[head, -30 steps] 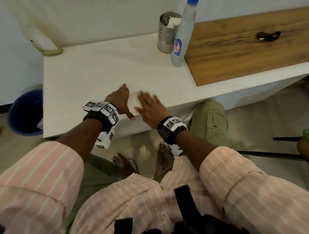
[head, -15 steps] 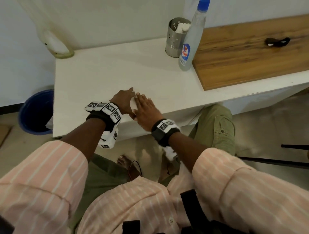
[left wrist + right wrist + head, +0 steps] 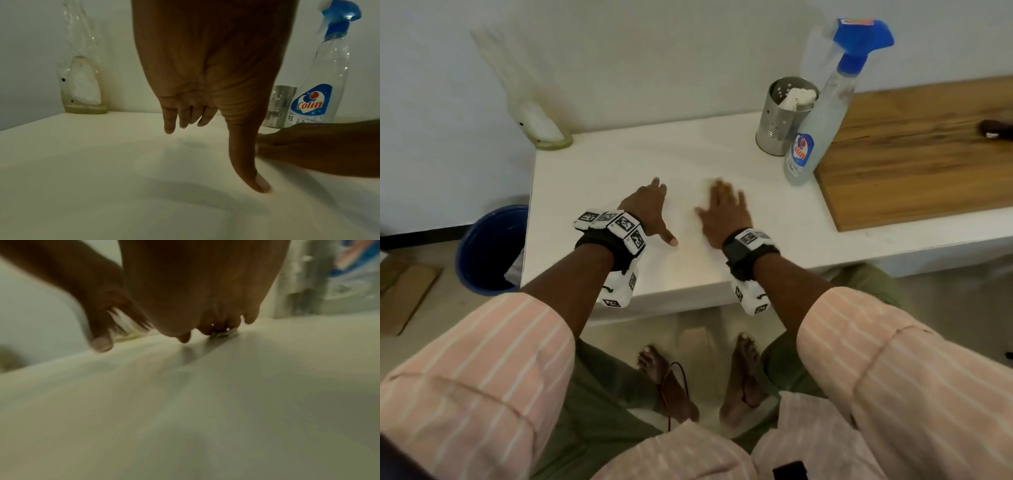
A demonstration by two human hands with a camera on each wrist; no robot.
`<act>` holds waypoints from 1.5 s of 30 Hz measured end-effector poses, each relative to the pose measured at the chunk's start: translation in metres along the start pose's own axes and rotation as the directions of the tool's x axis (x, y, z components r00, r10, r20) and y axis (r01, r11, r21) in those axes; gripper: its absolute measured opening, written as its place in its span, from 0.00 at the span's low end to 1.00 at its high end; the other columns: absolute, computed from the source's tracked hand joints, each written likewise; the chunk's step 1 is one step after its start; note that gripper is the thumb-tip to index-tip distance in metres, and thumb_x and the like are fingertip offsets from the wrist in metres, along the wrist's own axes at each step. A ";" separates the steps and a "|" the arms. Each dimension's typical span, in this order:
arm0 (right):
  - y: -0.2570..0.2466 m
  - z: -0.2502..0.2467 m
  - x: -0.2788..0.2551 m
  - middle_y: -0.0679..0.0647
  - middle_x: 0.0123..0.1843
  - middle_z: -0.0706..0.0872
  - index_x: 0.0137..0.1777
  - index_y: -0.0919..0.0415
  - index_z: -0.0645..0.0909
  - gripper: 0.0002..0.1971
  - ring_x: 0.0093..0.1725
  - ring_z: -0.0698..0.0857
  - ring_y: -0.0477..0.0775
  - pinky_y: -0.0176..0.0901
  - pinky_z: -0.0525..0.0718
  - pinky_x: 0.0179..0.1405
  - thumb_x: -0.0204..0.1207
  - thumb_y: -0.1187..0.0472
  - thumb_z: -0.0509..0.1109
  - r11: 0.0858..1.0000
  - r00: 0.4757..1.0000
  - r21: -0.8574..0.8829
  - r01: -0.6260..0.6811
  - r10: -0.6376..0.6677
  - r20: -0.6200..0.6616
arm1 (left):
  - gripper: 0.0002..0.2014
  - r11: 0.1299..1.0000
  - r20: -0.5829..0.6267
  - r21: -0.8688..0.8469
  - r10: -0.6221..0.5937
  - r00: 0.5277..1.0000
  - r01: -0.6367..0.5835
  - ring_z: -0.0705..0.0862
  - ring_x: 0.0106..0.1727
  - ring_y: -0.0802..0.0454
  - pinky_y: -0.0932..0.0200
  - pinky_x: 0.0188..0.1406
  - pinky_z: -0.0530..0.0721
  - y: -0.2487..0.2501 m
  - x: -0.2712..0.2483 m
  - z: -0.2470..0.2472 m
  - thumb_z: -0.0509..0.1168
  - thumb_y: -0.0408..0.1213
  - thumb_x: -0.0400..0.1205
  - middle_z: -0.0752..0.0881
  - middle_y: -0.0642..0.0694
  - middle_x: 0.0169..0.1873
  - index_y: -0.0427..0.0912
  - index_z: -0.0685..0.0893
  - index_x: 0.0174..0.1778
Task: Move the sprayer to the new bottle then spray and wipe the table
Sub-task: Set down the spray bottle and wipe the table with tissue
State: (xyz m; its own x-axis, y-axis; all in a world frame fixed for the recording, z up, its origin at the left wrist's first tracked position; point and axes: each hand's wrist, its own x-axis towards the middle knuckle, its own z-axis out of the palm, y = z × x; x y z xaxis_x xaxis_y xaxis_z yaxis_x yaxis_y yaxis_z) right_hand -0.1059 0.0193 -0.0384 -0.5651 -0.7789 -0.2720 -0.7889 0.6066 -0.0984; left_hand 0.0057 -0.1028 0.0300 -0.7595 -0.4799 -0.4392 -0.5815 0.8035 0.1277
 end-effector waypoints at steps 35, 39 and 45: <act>-0.043 -0.051 0.168 0.54 0.87 0.40 0.85 0.58 0.42 0.32 0.86 0.42 0.56 0.61 0.40 0.84 0.86 0.43 0.41 0.972 0.969 0.012 0.233 -0.233 0.081 | 0.75 0.987 -0.010 -0.155 -0.053 0.999 0.051 0.53 0.85 0.44 0.49 0.82 0.61 -0.018 0.046 0.006 0.82 0.64 0.46 0.53 0.40 0.84 0.36 0.50 0.84; -0.020 -0.043 0.149 0.62 0.87 0.39 0.83 0.69 0.38 0.39 0.86 0.43 0.62 0.59 0.39 0.85 0.86 0.40 0.42 0.954 0.960 0.105 -0.281 0.280 0.018 | 0.75 0.970 -0.026 -0.213 -0.129 0.991 0.120 0.44 0.86 0.48 0.48 0.85 0.54 -0.047 0.028 0.007 0.80 0.66 0.52 0.41 0.42 0.85 0.35 0.41 0.84; -0.116 -0.034 0.154 0.58 0.87 0.40 0.85 0.65 0.40 0.37 0.86 0.43 0.58 0.58 0.43 0.85 0.85 0.40 0.41 0.969 0.968 0.069 0.237 -0.241 0.071 | 0.75 0.949 0.023 -0.134 -0.286 0.958 0.287 0.48 0.86 0.46 0.45 0.84 0.57 -0.104 0.005 0.005 0.80 0.66 0.50 0.44 0.40 0.85 0.33 0.44 0.84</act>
State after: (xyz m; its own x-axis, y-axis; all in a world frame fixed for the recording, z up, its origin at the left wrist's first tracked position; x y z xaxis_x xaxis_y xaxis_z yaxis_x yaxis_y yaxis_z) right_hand -0.1101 -0.1763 -0.0365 -0.3392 -0.8890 -0.3077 -0.8816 0.4145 -0.2259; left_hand 0.0637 -0.1871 0.0097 -0.5543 -0.6817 -0.4775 -0.8085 0.5773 0.1144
